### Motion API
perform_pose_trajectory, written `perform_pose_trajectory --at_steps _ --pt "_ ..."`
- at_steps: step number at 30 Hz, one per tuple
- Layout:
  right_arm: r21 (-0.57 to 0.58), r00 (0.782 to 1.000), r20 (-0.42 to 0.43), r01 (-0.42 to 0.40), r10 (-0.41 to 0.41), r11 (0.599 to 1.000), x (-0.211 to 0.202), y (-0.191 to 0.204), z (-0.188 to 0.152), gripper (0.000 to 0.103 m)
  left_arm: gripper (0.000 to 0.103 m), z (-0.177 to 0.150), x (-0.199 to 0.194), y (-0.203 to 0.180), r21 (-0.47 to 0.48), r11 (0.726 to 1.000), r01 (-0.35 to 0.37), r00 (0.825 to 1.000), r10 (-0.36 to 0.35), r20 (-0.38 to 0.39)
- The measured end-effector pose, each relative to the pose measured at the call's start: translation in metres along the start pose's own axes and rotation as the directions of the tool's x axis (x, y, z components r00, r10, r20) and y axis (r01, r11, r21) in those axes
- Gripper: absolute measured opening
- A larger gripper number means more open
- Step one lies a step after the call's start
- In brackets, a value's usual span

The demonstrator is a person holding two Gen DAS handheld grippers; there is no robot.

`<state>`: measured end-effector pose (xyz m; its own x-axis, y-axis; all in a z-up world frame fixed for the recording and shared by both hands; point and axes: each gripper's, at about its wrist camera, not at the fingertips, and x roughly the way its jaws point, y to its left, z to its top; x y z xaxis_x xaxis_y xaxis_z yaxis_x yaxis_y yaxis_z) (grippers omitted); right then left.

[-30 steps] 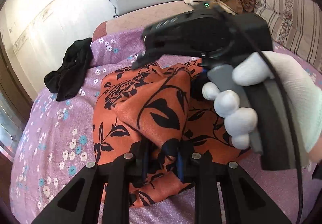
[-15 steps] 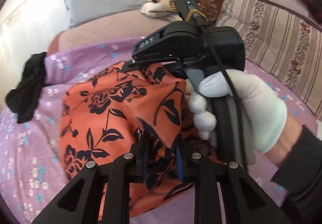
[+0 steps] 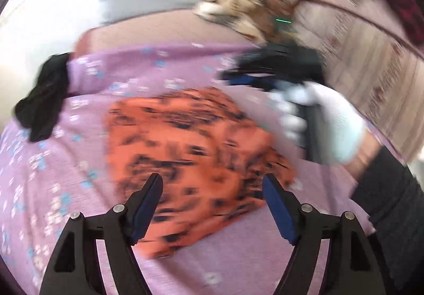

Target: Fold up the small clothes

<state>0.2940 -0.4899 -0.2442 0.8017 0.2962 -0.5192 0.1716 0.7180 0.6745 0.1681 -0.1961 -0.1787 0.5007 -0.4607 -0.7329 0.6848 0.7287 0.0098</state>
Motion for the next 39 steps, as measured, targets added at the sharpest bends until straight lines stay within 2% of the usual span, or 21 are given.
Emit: perform_pose_trajectory --at_steps 3,6,9,11,13,14,15,17,22,27,31,34,35,39 --pt "-0.067 0.996 -0.027 -0.091 0.089 0.994 -0.018 0.032 -0.015 0.019 0.079 -0.002 0.001 0.040 -0.081 0.991 -0.107 0.994 0.106 -0.021" --pt "-0.150 0.989 -0.109 -0.120 0.104 0.981 -0.020 0.064 -0.044 0.019 0.079 -0.006 0.012 0.077 -0.179 0.969 -0.167 0.984 0.153 -0.093" --pt "-0.201 0.985 -0.166 -0.085 0.051 0.976 -0.013 0.083 -0.066 0.019 0.079 -0.011 0.028 0.096 -0.252 0.956 -0.148 0.983 0.115 -0.143" --pt "-0.211 0.976 -0.214 -0.012 -0.034 0.977 -0.007 0.082 -0.080 0.019 0.079 -0.019 0.033 0.095 -0.262 0.956 -0.135 0.980 0.090 -0.176" --pt "-0.242 0.953 -0.240 0.125 -0.185 0.962 -0.005 0.072 -0.099 0.019 0.079 -0.022 0.041 0.094 -0.230 0.962 -0.149 0.974 0.102 -0.203" --pt "-0.270 0.928 -0.248 0.209 -0.277 0.940 -0.005 0.065 -0.109 0.019 0.079 -0.024 0.045 0.094 -0.212 0.965 -0.153 0.970 0.106 -0.217" --pt "-0.284 0.918 -0.256 0.227 -0.302 0.931 -0.008 0.057 -0.119 0.017 0.080 -0.023 0.054 0.090 -0.201 0.968 -0.147 0.968 0.099 -0.232" --pt "-0.287 0.922 -0.253 0.218 -0.293 0.933 -0.018 0.048 -0.131 0.017 0.080 -0.028 0.057 0.087 -0.191 0.971 -0.144 0.961 0.092 -0.261" --pt "-0.282 0.905 -0.281 0.241 -0.320 0.929 -0.031 0.042 -0.151 0.016 0.080 -0.030 0.061 0.089 -0.184 0.976 -0.118 0.958 0.063 -0.280" --pt "-0.256 0.900 -0.302 0.242 -0.316 0.936 -0.043 0.045 -0.144 0.015 0.082 -0.028 0.064 0.097 -0.208 0.972 -0.107 0.959 0.045 -0.280" --pt "-0.277 0.932 -0.226 0.217 -0.283 0.936 -0.052 0.069 -0.117 0.019 0.092 -0.027 0.066 0.092 -0.180 0.971 -0.159 0.953 0.104 -0.283" --pt "-0.310 0.930 -0.209 0.230 -0.302 0.923 -0.023 0.088 -0.088 0.019 0.095 -0.027 0.068 0.089 -0.159 0.970 -0.182 0.949 0.132 -0.285" --pt "-0.319 0.924 -0.208 0.246 -0.321 0.915 -0.007 0.092 -0.077 0.019 0.096 -0.027 0.068 0.089 -0.154 0.970 -0.189 0.948 0.139 -0.286" --pt "-0.261 0.900 -0.268 0.275 -0.343 0.925 0.062 0.084 -0.039 0.019 0.100 -0.028 0.070 0.089 -0.149 0.969 -0.198 0.947 0.150 -0.286"
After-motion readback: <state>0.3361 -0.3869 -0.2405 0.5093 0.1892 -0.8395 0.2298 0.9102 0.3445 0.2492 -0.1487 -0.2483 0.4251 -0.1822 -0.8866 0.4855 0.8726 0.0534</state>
